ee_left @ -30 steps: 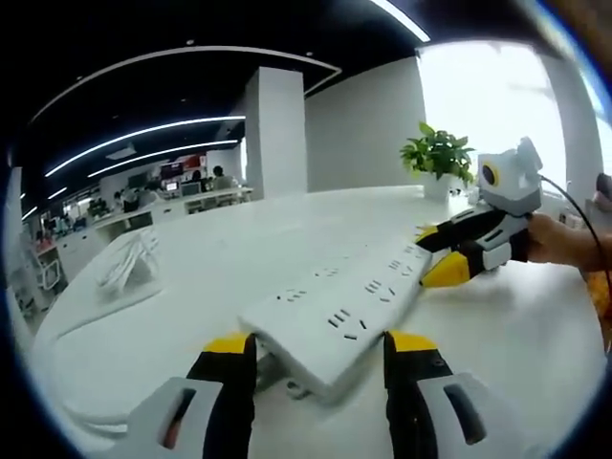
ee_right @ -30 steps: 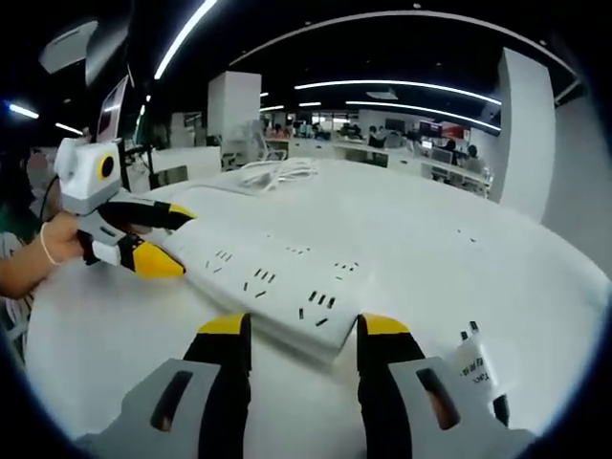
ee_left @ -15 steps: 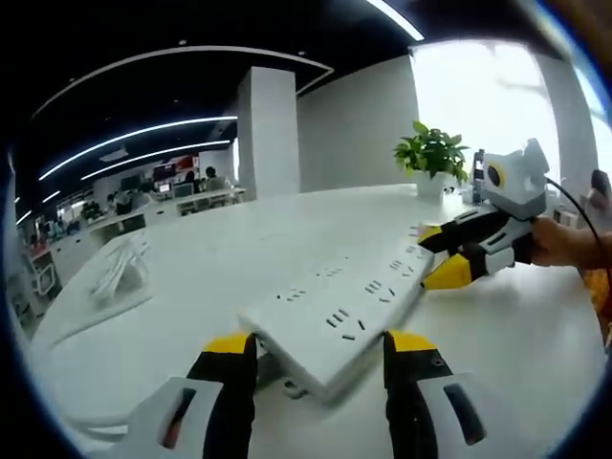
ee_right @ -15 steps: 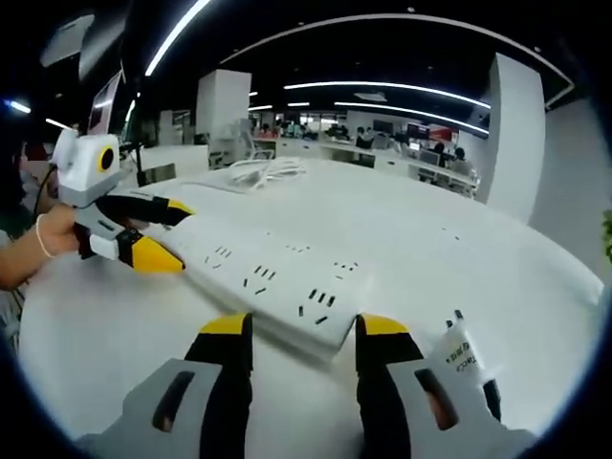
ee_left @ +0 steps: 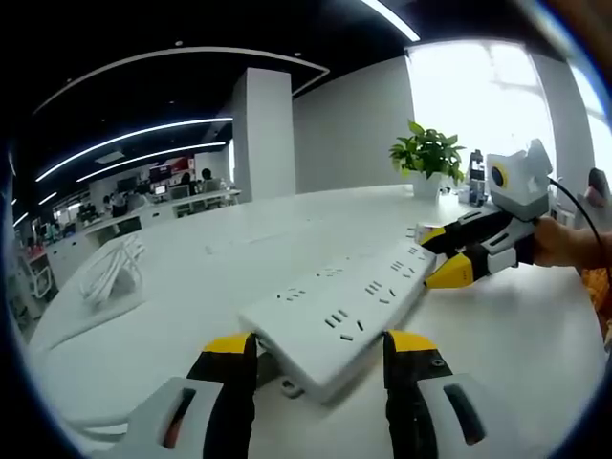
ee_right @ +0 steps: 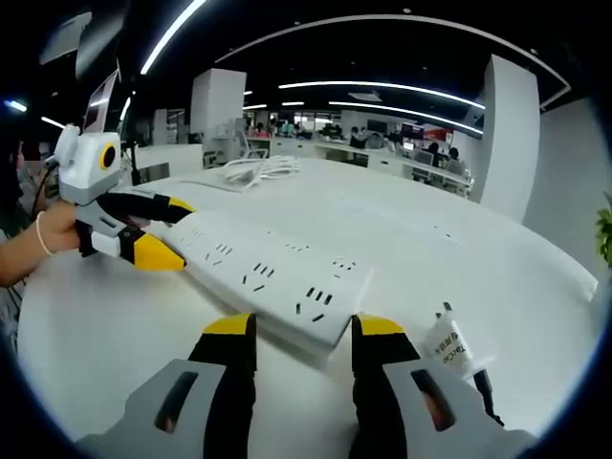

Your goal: Straighten the power strip on the desk, plug the charger into it

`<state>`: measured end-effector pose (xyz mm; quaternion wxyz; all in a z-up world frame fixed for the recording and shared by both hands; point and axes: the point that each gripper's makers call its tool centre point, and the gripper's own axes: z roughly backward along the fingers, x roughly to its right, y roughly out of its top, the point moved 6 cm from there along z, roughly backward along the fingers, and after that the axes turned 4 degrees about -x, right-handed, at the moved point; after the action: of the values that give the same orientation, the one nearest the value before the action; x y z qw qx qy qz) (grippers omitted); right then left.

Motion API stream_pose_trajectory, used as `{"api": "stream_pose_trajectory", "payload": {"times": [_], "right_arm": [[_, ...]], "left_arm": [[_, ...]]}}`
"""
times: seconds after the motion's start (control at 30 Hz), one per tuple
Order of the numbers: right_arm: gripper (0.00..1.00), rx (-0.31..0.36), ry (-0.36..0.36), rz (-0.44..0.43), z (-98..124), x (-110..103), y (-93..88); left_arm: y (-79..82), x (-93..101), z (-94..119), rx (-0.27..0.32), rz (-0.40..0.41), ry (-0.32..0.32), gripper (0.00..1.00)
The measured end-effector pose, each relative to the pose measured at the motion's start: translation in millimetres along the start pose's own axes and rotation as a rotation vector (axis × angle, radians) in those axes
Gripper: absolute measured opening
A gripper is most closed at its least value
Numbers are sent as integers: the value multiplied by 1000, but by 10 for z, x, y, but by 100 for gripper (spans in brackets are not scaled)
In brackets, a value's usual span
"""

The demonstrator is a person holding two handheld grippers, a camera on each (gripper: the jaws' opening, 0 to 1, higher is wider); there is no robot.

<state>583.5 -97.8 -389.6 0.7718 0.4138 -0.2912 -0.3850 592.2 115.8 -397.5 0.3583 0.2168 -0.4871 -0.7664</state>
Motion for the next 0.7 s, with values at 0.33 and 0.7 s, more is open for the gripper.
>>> {"api": "stream_pose_trajectory", "payload": {"times": [0.33, 0.7], "right_arm": [[36, -6, -16, 4, 30, 45, -20], [35, -3, -26, -7, 48, 96, -33]], "left_arm": [[28, 5, -66, 5, -7, -12, 53], [65, 11, -129, 1, -17, -27, 53]]}}
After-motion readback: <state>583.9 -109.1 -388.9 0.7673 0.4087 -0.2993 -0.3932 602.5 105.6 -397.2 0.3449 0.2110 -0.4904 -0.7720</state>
